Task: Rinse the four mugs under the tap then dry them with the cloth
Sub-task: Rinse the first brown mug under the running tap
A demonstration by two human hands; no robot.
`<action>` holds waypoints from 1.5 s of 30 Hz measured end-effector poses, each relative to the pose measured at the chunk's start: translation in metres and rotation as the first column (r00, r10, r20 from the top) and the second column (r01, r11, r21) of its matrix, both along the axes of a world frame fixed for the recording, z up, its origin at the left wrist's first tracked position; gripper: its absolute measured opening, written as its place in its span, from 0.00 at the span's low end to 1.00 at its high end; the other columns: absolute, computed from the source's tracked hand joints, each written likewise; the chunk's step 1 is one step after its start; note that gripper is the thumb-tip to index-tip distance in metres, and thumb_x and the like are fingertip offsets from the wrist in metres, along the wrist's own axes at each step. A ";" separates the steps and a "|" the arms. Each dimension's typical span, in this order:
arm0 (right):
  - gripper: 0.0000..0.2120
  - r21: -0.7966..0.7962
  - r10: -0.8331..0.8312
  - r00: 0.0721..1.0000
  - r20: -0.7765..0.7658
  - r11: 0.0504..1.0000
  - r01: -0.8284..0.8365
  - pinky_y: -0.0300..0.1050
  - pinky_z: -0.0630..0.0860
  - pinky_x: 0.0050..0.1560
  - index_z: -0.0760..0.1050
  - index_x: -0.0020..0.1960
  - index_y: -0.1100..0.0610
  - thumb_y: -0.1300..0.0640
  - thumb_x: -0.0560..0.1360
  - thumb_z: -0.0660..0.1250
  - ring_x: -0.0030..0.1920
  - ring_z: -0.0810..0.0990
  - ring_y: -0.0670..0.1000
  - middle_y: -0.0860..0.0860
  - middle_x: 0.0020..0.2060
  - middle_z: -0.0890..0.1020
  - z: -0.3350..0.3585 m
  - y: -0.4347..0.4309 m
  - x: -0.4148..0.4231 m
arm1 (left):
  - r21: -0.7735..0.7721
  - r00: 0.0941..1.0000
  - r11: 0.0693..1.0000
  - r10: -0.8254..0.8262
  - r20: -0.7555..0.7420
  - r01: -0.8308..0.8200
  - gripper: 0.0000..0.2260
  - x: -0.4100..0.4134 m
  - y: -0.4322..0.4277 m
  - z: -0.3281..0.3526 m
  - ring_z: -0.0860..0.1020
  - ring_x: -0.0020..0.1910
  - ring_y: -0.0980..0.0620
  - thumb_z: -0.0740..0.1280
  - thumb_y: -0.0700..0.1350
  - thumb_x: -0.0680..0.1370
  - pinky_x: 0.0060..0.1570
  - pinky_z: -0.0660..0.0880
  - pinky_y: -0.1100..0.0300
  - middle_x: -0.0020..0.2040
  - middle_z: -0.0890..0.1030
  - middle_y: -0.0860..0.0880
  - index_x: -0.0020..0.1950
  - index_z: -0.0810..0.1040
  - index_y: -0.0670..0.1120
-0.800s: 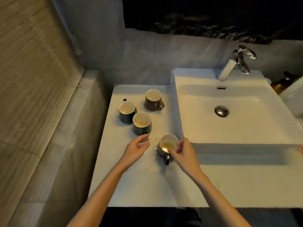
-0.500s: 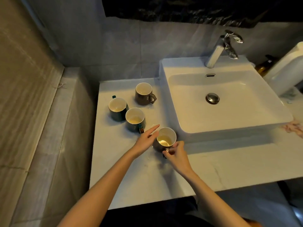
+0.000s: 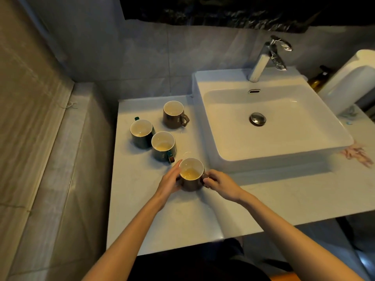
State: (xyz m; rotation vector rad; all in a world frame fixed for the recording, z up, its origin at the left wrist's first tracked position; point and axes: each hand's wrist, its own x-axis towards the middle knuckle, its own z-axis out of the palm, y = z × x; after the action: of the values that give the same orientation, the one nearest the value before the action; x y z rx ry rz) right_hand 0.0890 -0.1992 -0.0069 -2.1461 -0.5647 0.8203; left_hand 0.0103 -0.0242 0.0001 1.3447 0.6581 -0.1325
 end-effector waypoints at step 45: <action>0.23 -0.414 0.447 0.149 0.882 0.886 -0.210 0.58 0.76 0.57 0.81 0.50 0.59 0.66 0.57 0.82 0.45 0.82 0.56 0.56 0.45 0.83 0.109 -0.241 0.284 | 0.199 0.985 0.979 -0.068 0.157 0.036 0.19 0.260 -0.222 0.088 0.69 0.68 0.53 0.46 0.50 0.83 0.68 0.60 0.46 0.65 0.75 0.51 0.64 0.72 0.45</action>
State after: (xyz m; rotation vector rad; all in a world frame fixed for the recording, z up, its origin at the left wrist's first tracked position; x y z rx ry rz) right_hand 0.3733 -0.4397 0.1016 -2.5700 -1.7348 -0.5375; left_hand 0.2698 -0.2458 0.0883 1.5452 0.5071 0.0018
